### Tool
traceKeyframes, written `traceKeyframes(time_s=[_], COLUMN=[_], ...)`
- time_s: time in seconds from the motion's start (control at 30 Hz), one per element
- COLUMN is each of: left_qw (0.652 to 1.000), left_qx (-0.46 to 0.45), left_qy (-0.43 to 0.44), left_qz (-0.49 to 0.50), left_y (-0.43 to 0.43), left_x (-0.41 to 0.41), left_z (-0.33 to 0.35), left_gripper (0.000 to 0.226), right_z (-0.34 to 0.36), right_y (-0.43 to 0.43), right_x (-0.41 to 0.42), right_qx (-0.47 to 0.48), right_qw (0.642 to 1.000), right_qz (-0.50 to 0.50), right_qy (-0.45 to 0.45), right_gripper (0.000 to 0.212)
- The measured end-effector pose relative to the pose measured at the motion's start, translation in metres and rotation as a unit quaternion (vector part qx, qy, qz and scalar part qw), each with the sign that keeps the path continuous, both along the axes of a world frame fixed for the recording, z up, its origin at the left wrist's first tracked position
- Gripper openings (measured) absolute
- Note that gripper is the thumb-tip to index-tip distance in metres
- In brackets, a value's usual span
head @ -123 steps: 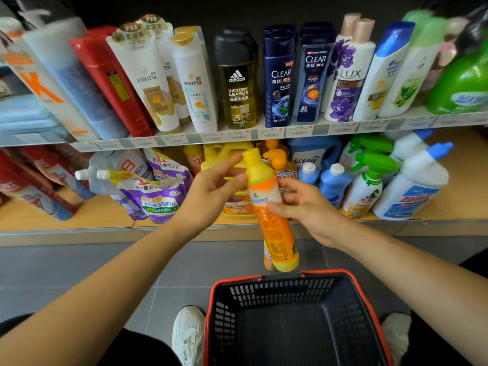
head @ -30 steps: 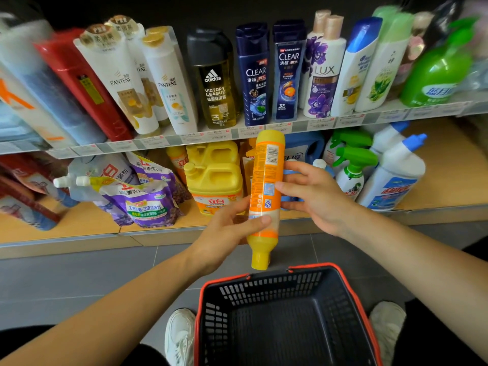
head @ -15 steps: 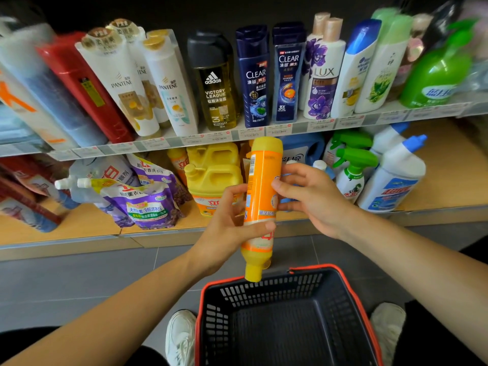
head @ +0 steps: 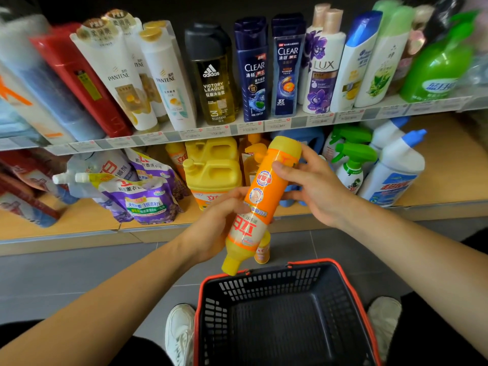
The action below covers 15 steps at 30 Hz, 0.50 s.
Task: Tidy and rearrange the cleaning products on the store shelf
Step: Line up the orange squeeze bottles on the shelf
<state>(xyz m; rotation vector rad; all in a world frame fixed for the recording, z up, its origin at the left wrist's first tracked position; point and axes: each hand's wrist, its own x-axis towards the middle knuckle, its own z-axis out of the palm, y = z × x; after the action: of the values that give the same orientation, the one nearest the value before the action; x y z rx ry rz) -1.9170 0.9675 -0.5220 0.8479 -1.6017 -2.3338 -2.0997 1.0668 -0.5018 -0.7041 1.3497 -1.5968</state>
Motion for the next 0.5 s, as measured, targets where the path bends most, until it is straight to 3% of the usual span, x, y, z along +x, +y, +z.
traceKeyframes(time_s=[0.07,0.17,0.27,0.33,0.43,0.5], left_qw=[0.999,0.994,0.993,0.989,0.958,0.946], left_qx=[-0.001,-0.079,-0.104,-0.125,-0.259,-0.294], left_qy=[0.002,-0.028,-0.056,-0.073,-0.116,-0.116], left_qz=[-0.033,-0.068,-0.014,0.022,0.049,0.071], left_y=[-0.001,0.000,-0.005,-0.014,-0.033,-0.049], left_x=[0.002,0.011,0.021,0.030,0.053,0.072], left_z=[0.000,-0.011,-0.018,-0.019,-0.021,-0.022], left_gripper=[0.060,0.054,0.058,0.066,0.065,0.063], right_z=[0.000,-0.003,-0.009,-0.013,-0.020,-0.030], right_y=[0.000,-0.001,-0.003,-0.006,-0.013,-0.018], right_x=[-0.004,-0.012,-0.015,-0.018,-0.022,-0.021], right_qx=[0.001,0.010,0.018,0.030,0.096,0.153], right_qw=[1.000,0.998,0.998,0.998,0.994,0.984], right_qz=[-0.019,-0.059,-0.064,-0.049,0.004,0.068], right_qy=[0.002,-0.004,-0.019,0.003,0.052,0.066], right_gripper=[0.068,0.060,0.052,0.050,0.044,0.043])
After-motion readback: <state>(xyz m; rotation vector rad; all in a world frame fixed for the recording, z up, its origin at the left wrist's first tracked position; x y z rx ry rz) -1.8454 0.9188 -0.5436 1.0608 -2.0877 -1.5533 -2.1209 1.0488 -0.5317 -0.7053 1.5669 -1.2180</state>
